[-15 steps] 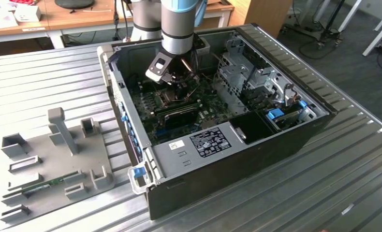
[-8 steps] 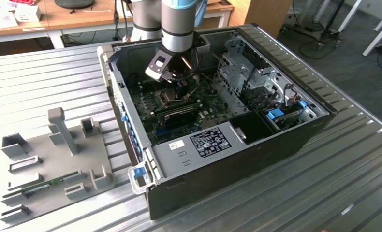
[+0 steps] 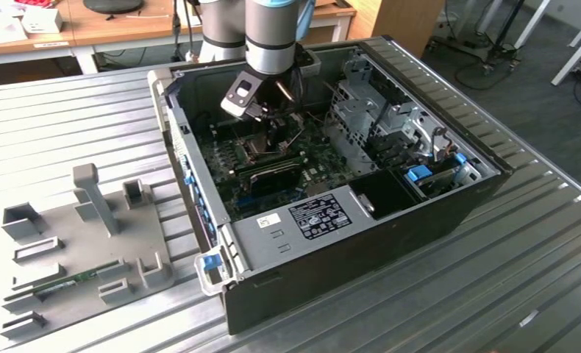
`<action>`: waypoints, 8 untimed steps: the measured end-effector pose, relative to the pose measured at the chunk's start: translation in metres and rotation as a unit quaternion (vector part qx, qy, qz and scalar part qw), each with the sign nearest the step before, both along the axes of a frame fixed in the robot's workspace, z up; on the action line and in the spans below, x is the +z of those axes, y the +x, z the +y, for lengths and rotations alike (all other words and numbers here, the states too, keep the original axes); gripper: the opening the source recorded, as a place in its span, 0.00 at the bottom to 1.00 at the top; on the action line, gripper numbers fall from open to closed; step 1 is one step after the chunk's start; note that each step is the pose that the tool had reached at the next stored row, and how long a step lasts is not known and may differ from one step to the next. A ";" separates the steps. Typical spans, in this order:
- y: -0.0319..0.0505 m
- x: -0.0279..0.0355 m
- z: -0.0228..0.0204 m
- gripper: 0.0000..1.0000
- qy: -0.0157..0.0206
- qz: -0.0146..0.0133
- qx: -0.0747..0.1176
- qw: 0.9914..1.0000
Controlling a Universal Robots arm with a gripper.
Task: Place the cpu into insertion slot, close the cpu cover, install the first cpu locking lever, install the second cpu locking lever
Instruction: 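Place the cpu into insertion slot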
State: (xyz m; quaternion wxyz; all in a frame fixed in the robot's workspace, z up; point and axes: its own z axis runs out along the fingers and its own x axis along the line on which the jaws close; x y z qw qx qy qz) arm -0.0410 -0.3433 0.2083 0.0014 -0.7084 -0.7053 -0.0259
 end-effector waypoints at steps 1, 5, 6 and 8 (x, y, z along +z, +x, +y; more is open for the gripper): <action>0.0000 0.0000 0.0000 0.63 0.000 0.000 0.000 1.000; 0.0000 0.0003 0.0000 0.63 0.000 0.000 0.000 1.000; 0.0000 0.0003 0.0000 0.63 0.000 0.000 0.000 1.000; 0.0000 0.0003 -0.0001 0.63 0.000 0.000 0.000 1.000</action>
